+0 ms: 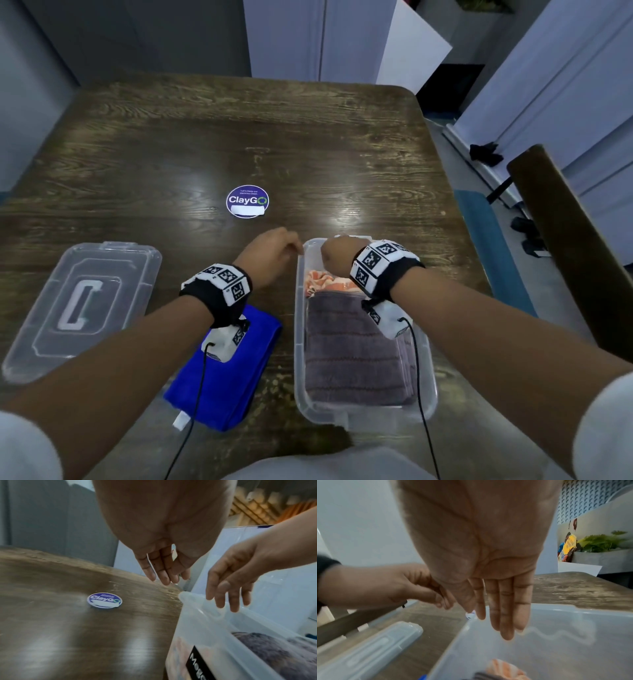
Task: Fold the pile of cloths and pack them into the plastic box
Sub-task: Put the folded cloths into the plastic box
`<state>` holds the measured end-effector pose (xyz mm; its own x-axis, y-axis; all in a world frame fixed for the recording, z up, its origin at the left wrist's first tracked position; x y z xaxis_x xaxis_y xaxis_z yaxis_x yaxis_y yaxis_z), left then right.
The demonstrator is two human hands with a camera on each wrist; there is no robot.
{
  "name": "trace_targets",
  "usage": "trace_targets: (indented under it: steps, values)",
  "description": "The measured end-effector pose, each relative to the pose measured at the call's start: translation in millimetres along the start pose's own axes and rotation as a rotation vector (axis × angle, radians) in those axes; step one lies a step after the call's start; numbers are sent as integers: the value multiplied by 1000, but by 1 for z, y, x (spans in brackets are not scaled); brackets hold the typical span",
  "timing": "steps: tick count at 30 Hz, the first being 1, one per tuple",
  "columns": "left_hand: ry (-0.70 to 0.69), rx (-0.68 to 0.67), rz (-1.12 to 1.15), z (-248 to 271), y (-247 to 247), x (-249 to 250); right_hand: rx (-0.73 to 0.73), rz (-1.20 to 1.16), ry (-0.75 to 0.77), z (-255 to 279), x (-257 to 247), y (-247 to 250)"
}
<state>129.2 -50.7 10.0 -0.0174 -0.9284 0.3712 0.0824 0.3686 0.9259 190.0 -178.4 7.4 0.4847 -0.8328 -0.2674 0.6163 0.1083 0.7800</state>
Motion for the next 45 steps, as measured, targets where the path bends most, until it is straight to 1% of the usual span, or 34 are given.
trace_targets:
  steps: [2, 5, 8, 11, 14, 16, 18, 20, 24, 26, 28, 30, 33, 35, 37, 38, 40, 43, 45]
  values:
    - [85, 26, 49, 14, 0, -23, 72, -104, -7, 7, -19, 1]
    - [168, 5, 52, 45, -13, -54, 145, -309, 59, 14, -58, -9]
    - [258, -28, 61, 81, -37, -87, 124, -428, 93, 15, -93, -39]
    - [385, -141, 78, 114, -71, -124, 58, -464, 66, 9, -120, -76]
    - [475, -290, 52, 141, -105, -155, -6, -470, -7, -5, -131, -117]
    - [516, -360, 37, 153, -122, -170, -38, -462, -53, -15, -132, -142]
    - [541, -408, 30, 161, -136, -183, -82, -453, -100, -22, -132, -166]
    - [534, -444, 50, 165, -147, -190, -116, -458, -165, -27, -129, -190]
    - [586, -507, 119, 169, -157, -190, -190, -515, -377, -25, -115, -227]
    - [609, -529, 197, 172, -162, -189, -229, -530, -436, -24, -110, -240]
    - [612, -551, 287, 175, -168, -188, -233, -526, -450, -25, -106, -247]
    - [614, -543, 372, 177, -170, -187, -221, -540, -452, -26, -104, -249]
    - [608, -452, 516, 173, -165, -186, -199, -509, -429, -25, -103, -248]
    - [592, -397, 585, 166, -154, -184, -177, -502, -353, -24, -108, -245]
    - [566, -359, 662, 157, -142, -179, -159, -497, -233, -25, -116, -240]
    - [544, -354, 688, 152, -135, -175, -146, -496, -181, -26, -120, -237]
    - [475, -346, 706, 141, -121, -165, -104, -517, -133, -28, -123, -228]
    - [334, -339, 706, 128, -100, -147, -2, -672, -99, -26, -120, -212]
    - [256, -316, 638, 120, -88, -138, 23, -777, -92, -19, -118, -202]
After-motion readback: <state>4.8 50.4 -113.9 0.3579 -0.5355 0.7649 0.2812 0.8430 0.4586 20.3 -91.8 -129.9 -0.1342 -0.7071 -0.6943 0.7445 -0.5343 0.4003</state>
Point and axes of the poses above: each hand's wrist, its own z-axis away from the middle knuckle, its own y-axis out of the back of the hand, x = y × z, the point moved 7 cm from there along -z, towards the middle knuckle, and after that the axes turned 14 degrees about -z, right-handed, at the moved point
